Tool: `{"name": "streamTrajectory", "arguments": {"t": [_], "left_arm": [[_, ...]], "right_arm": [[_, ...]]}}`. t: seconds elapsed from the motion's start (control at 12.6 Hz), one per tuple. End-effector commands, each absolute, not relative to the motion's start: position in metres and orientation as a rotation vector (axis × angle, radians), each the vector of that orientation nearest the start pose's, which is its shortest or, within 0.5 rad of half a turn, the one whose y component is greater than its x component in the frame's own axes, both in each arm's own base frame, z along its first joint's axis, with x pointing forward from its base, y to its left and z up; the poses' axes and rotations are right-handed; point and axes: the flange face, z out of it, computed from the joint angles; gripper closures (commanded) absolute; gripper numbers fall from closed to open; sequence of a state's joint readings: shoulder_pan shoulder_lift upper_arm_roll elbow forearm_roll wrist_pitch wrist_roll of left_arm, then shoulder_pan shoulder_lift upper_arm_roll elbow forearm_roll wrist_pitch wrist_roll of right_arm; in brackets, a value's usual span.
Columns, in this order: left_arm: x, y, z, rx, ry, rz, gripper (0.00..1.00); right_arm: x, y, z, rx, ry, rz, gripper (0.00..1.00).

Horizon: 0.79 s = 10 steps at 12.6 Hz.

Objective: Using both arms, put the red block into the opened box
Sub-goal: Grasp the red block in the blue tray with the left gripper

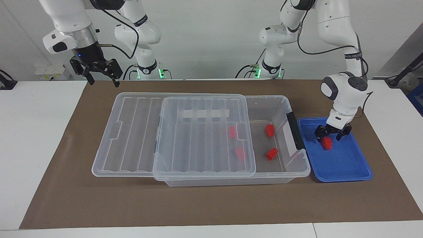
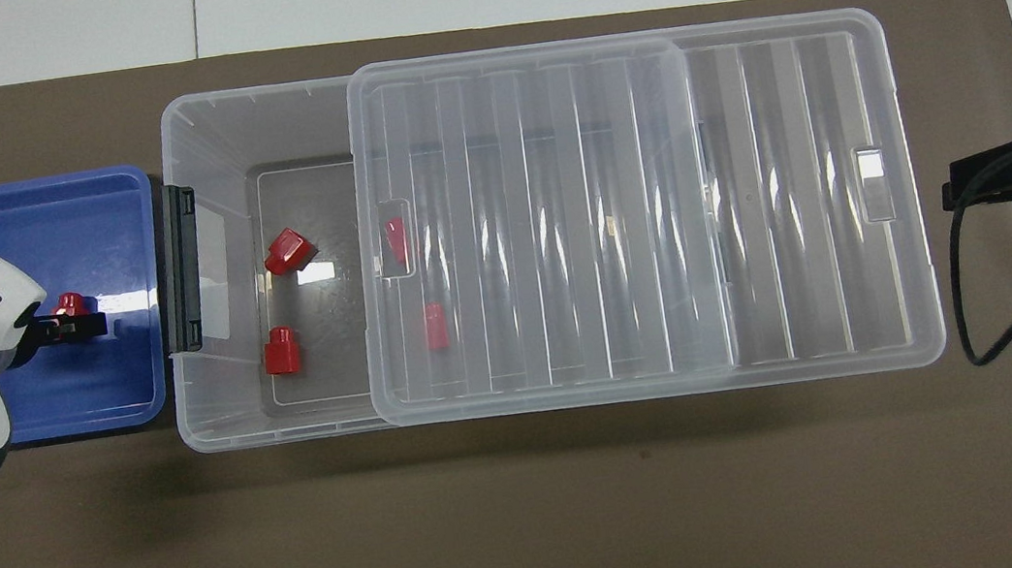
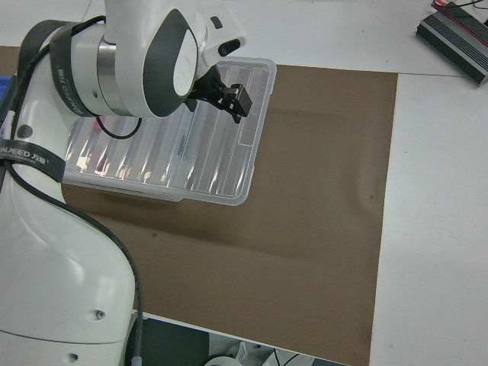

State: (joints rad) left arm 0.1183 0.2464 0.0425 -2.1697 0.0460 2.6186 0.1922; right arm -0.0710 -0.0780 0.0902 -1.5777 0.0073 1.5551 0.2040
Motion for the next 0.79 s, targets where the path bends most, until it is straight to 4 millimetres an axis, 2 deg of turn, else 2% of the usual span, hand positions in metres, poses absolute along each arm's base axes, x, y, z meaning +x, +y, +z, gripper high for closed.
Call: {"name": "streamTrajectory", "arguments": {"t": [0.0,0.08,0.24,0.32,0.47,0.55,0.71], "left_arm": [[0.575,0.088,0.296,-3.052,0.096,-0.328,0.28],[0.575,0.088,0.295,-3.053,0.096,-0.321,0.52],[0.574,0.088,0.295,-3.055,0.103,-0.309,0.97],[0.574,0.088,0.296,-3.055,0.112,-0.306,1.0],[0.574,0.089,0.296,-3.056,0.109,-0.297,1.0],[0.575,0.089,0.297,-3.061,0.109,-0.272,1.0],[0.588,0.09,0.328,-3.075,0.108,-0.186,1.0]], "right_arm": [[0.554,0.023,0.673,-3.108,0.322,-0.035,0.02],[0.554,0.038,0.674,-3.119,0.298,-0.044,0.03],[0.553,0.034,0.67,-3.121,0.32,-0.031,0.03],[0.547,0.032,0.668,-3.123,0.33,-0.015,0.03],[0.529,0.019,0.661,-3.119,0.357,0.013,0.02],[0.526,0.016,0.661,-3.117,0.364,0.013,0.01],[0.527,0.008,0.66,-3.11,0.382,0.016,0.0]]}}
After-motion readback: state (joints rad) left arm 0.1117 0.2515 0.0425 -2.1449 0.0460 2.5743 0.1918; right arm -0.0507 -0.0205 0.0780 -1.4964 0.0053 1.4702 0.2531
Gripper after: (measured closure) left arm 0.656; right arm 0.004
